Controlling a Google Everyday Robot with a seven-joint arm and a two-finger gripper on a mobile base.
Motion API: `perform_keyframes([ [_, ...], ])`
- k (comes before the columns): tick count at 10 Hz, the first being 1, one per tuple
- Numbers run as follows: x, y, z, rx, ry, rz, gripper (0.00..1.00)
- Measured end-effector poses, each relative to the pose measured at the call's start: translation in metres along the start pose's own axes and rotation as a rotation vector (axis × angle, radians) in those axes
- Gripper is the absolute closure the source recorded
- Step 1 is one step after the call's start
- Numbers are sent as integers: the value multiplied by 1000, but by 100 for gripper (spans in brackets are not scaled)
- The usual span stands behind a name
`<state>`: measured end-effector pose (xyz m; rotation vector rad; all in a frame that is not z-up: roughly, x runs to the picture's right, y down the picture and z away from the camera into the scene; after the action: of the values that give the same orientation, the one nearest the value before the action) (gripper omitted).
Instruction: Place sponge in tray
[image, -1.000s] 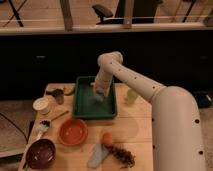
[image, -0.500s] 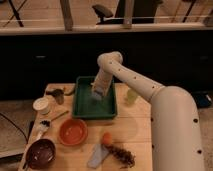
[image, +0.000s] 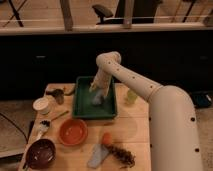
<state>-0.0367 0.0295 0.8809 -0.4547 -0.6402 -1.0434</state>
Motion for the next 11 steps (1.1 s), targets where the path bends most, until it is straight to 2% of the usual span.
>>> perform_keyframes([
  [4,-3,0,3,-6,-4,-6,20],
  [11,-2,0,0,9,-9,-17,20],
])
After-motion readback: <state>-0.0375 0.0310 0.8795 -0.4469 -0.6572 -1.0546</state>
